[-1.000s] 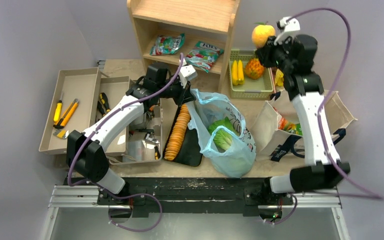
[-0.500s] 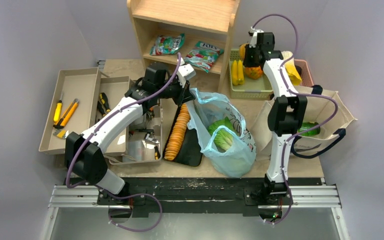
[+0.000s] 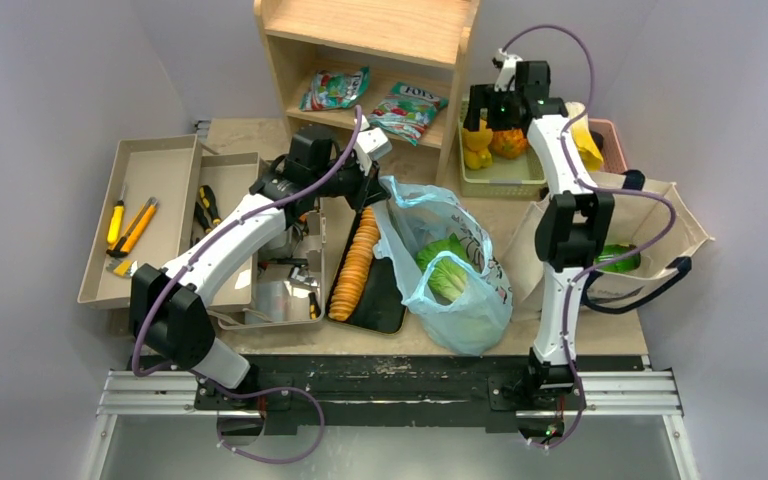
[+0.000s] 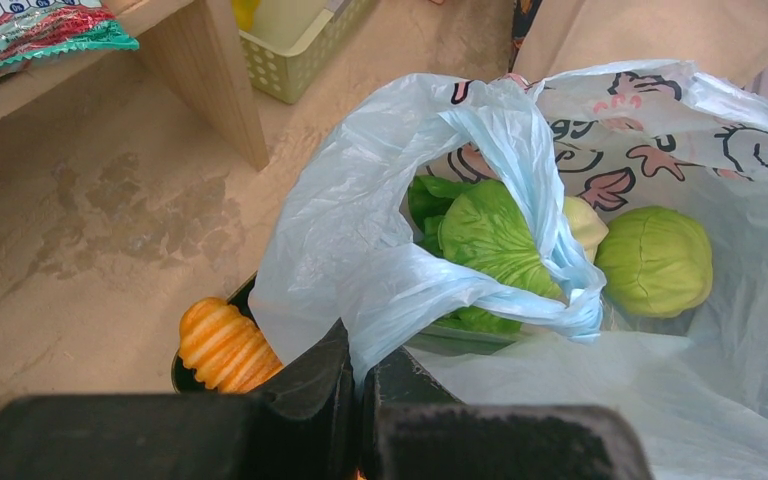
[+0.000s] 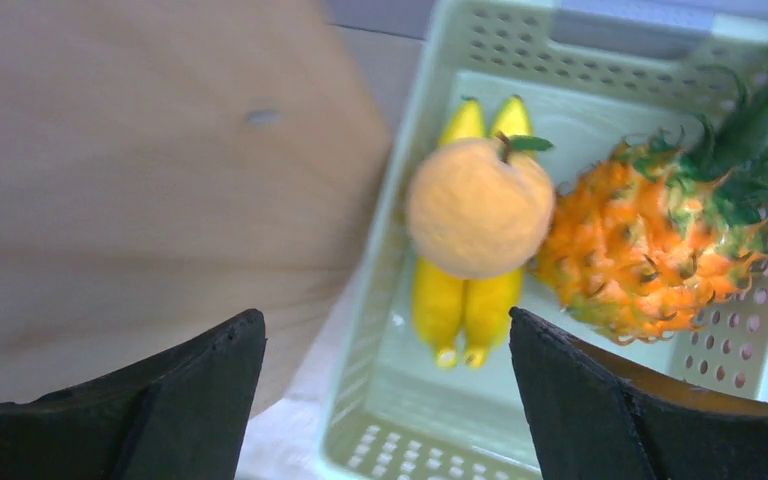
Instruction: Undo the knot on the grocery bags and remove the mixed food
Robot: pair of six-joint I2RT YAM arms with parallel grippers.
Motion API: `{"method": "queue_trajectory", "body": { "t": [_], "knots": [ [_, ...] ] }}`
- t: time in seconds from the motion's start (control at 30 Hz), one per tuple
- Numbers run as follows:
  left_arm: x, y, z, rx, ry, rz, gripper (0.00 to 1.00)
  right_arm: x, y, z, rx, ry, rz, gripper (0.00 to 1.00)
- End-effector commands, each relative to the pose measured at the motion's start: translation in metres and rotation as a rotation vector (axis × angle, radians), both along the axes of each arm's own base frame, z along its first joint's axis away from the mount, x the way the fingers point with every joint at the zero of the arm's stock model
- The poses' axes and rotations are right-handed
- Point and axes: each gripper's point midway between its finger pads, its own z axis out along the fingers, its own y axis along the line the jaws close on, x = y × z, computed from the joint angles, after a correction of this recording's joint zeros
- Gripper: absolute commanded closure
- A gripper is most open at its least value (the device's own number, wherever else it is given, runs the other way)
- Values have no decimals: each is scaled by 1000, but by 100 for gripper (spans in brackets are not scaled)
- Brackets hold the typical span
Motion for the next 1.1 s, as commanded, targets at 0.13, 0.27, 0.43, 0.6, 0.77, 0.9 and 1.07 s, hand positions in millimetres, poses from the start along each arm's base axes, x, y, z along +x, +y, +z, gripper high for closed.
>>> {"method": "queue_trajectory", "body": {
  "t": [0.13, 0.27, 0.43, 0.6, 0.77, 0.9, 1.07],
  "knots": [
    [0, -7, 32, -51, -68, -34, 100, -167, 67, 176, 120, -336, 559, 37],
    [-1, -8, 39, -71, -79, -38, 100, -256, 88, 153, 103, -292, 727, 59],
    [-2, -11, 44, -87, -70, -43, 100, -329, 128, 99, -66, -234, 993, 74],
    [-2, -11, 46, -86, -75, -46, 100, -341, 133, 51, -162, -136, 974, 76],
    [-3, -9, 48, -86, -81, -41, 100, -319, 112, 2, -259, -21, 766, 72],
    [-5, -8, 49, -81, -89, -44, 100, -324, 108, -23, -253, 57, 681, 42],
    [-5, -6, 48, -77, -94, -37, 100, -332, 100, -50, -258, 110, 577, 18]
  ]
}}
